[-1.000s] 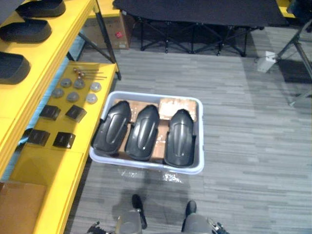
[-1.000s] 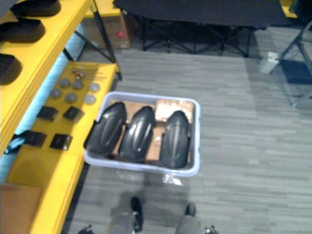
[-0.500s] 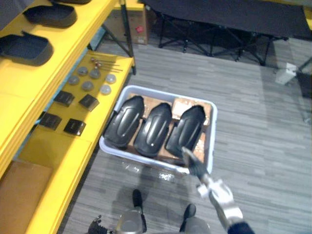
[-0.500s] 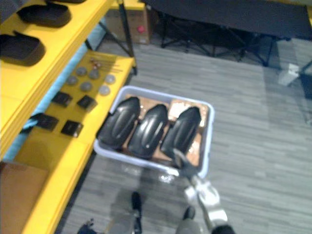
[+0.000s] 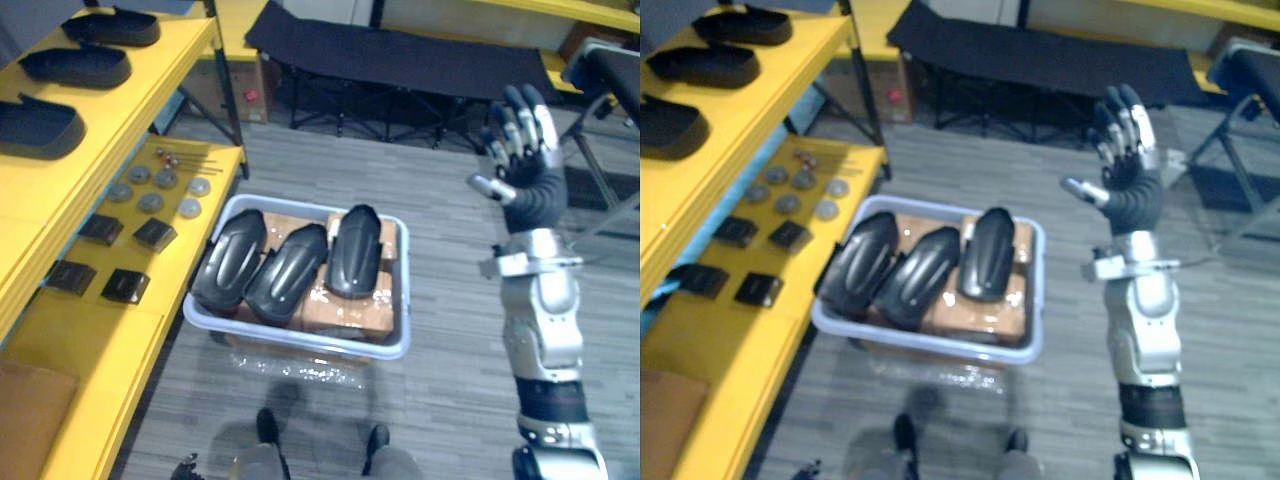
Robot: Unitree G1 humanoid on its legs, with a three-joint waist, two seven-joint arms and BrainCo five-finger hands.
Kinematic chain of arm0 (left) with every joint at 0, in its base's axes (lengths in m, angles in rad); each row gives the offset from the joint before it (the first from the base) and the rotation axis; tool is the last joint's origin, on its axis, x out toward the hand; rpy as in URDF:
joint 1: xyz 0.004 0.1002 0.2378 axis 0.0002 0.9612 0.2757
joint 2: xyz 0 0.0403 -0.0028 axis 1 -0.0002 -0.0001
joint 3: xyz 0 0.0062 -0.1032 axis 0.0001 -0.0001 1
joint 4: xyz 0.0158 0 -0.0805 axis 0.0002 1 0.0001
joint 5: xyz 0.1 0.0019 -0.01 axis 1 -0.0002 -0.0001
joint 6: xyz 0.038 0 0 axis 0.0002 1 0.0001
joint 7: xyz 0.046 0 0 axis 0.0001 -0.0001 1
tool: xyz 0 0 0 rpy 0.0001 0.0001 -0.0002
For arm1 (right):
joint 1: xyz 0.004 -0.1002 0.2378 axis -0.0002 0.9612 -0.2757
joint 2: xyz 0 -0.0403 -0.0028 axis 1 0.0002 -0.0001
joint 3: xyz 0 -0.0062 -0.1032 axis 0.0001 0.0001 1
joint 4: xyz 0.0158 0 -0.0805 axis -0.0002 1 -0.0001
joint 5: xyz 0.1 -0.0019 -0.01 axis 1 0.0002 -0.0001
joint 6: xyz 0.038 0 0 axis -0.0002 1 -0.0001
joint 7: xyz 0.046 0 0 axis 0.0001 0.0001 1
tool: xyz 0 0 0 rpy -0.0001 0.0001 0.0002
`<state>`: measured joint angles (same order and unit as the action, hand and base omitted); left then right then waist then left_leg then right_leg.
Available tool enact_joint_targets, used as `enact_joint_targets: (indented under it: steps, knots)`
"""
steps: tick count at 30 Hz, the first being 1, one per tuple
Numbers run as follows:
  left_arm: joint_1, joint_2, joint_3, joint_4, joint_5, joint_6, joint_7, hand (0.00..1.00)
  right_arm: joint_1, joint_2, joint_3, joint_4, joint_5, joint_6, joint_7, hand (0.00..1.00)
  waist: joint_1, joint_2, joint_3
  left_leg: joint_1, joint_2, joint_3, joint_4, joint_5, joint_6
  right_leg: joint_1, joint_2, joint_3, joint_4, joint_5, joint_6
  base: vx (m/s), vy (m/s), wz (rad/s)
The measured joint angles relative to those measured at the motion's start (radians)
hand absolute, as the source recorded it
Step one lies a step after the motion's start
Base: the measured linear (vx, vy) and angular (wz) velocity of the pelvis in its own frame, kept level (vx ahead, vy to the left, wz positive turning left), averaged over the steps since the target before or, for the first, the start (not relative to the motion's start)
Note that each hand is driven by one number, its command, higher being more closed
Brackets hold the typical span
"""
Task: Walk over and take plastic housings, then place them on the shelf
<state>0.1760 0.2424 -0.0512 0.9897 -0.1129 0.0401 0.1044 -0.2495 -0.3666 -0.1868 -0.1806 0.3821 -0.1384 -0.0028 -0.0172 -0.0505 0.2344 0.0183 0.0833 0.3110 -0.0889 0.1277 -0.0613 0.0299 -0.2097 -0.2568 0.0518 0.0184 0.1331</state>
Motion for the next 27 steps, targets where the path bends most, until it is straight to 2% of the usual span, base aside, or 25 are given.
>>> enact_joint_targets:
  steps: [2, 6, 9, 10, 11, 13, 14, 17, 21, 25, 27]
  knots:
    - [0.004, -0.008, -0.009, 0.005, -0.003, -0.016, 0.001, 0.0, 0.029, -0.008, -0.063, 0.015, -0.046, 0.041, -0.112, 0.0, -0.003, 0.016, -0.01, -0.004, 0.017, 0.002, 0.0, 0.006, -0.008, -0.01, 0.014, 0.013, -0.001, -0.001, -0.001, -0.04, -0.062, -0.11]
    - [0.011, -0.007, -0.013, 0.005, -0.048, -0.019, 0.003, 0.0, 0.027, -0.034, -0.129, 0.182, -0.094, 0.101, -0.254, 0.0, -0.008, 0.015, -0.01, -0.014, 0.028, -0.001, 0.0, 0.011, -0.01, -0.02, 0.021, 0.014, -0.001, 0.0, -0.001, -0.01, -0.024, -0.01]
    - [0.01, -0.007, -0.019, -0.001, -0.083, -0.026, 0.003, 0.0, -0.029, -0.053, -0.186, 0.345, -0.092, 0.118, -0.33, 0.0, -0.008, 0.021, -0.004, -0.059, 0.018, -0.005, 0.001, 0.024, 0.004, -0.058, 0.019, 0.013, -0.004, 0.021, -0.013, 0.0, 0.011, 0.06]
    - [0.01, -0.008, -0.02, -0.011, -0.086, -0.026, 0.003, 0.0, -0.066, -0.07, -0.201, 0.405, -0.092, 0.124, -0.348, 0.0, -0.008, 0.028, 0.009, -0.073, 0.014, -0.008, 0.003, 0.028, 0.011, -0.065, 0.017, 0.012, -0.006, 0.033, -0.013, -0.01, 0.036, 0.07]
    - [-0.003, -0.013, -0.02, -0.029, -0.088, -0.026, 0.003, 0.0, -0.145, -0.117, -0.217, 0.496, -0.088, 0.126, -0.368, 0.0, -0.008, 0.042, 0.061, -0.078, 0.007, -0.011, 0.006, 0.035, 0.019, -0.066, 0.011, 0.01, -0.01, 0.048, -0.011, -0.05, 0.05, 0.14]
    - [-0.024, -0.017, -0.037, -0.038, -0.107, -0.025, 0.005, 0.0, -0.231, -0.18, -0.223, 0.565, -0.078, 0.138, -0.386, 0.0, -0.009, 0.066, 0.102, -0.107, -0.002, -0.028, 0.006, 0.038, 0.018, -0.087, 0.002, 0.0, -0.008, 0.052, -0.011, -0.09, 0.053, 0.19]
    - [-0.035, -0.029, -0.042, -0.058, -0.124, -0.025, 0.006, 0.0, -0.323, -0.246, -0.222, 0.636, -0.07, 0.148, -0.393, 0.0, -0.008, 0.093, 0.135, -0.145, -0.009, -0.037, 0.006, 0.05, 0.025, -0.121, -0.003, -0.008, -0.007, 0.061, -0.007, -0.08, 0.041, 0.19]
    - [-0.059, -0.059, -0.042, -0.069, -0.16, -0.027, 0.015, 0.0, -0.445, -0.339, -0.198, 0.741, -0.04, 0.182, -0.396, 0.0, 0.004, 0.135, 0.187, -0.181, -0.019, -0.054, 0.006, 0.06, 0.029, -0.153, -0.013, -0.02, 0.004, 0.066, -0.005, -0.05, 0.028, 0.17]
    - [-0.077, -0.066, -0.084, -0.069, -0.193, -0.04, 0.027, 0.0, -0.539, -0.38, -0.096, 0.852, -0.034, 0.213, -0.392, 0.0, 0.014, 0.175, 0.207, -0.222, -0.036, -0.058, 0.006, 0.069, 0.041, -0.204, -0.029, -0.021, 0.034, 0.066, 0.0, 0.03, 0.009, 0.06]
    - [-0.104, -0.095, -0.089, -0.067, -0.194, -0.04, 0.032, 0.0, -0.568, -0.431, -0.064, 0.887, -0.036, 0.223, -0.386, 0.0, 0.028, 0.221, 0.237, -0.235, -0.053, -0.076, 0.006, 0.074, 0.047, -0.227, -0.052, -0.023, 0.066, 0.053, 0.006, 0.05, -0.007, 0.07]
    - [-0.105, -0.097, -0.095, -0.069, -0.195, -0.042, 0.03, 0.0, -0.589, -0.431, -0.057, 0.904, -0.041, 0.223, -0.372, 0.0, 0.028, 0.232, 0.239, -0.245, -0.062, -0.087, 0.007, 0.074, 0.047, -0.243, -0.06, -0.024, 0.084, 0.044, 0.009, 0.04, -0.003, 0.08]
